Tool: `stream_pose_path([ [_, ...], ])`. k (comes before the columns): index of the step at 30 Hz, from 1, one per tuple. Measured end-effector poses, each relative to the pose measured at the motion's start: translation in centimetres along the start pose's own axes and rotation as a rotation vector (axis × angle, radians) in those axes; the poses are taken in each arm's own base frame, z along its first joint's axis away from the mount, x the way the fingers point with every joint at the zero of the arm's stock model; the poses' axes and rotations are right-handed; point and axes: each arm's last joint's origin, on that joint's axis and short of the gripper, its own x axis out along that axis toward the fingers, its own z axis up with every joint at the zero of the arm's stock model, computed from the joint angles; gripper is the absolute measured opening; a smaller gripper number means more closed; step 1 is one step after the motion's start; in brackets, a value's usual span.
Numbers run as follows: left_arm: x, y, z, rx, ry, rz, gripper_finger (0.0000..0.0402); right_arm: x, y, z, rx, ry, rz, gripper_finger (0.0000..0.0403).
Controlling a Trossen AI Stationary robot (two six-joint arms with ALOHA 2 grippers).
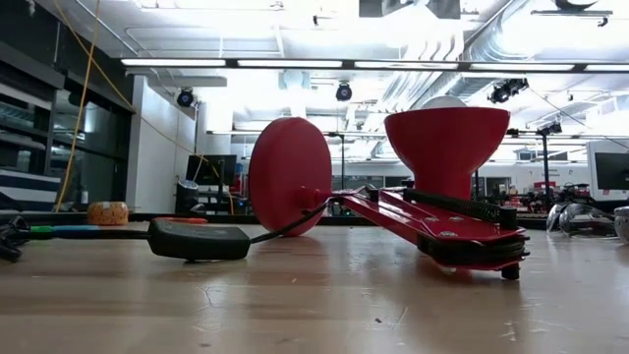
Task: Screw lightbulb
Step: Remove the white lightbulb from the red lamp
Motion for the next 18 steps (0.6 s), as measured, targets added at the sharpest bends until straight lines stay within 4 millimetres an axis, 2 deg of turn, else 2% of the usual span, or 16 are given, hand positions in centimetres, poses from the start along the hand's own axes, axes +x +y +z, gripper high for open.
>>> stream_pose_path([
  [4, -0.3, 0.0, -0.5, -0.036, 0.066, -0.003, 0.0000, -0.5, -1.1, -0.2, 0.081, -0.020, -0.006, 0.0381],
  [8, 0.3, -0.4, -3.0, -0.117, 0.260, -0.057, 0.0000, -0.3, -0.7, -0.1, 0.231, -0.023, -0.016, 0.0381],
  [11, 0.8, -1.3, -7.0, -0.176, 0.462, -0.174, 0.0000, 0.6, 0.5, -0.5, 0.444, -0.034, -0.053, 0.0381],
  [13, 1.1, -2.1, -10.4, -0.222, 0.573, -0.220, 0.0000, 1.8, 2.1, -1.4, 0.517, -0.008, -0.073, 0.0381],
  [18, 0.9, -3.4, -16.7, -0.329, 0.722, -0.214, 0.0000, 5.8, 7.4, -6.1, 0.457, 0.300, -0.023, 0.0381],
])
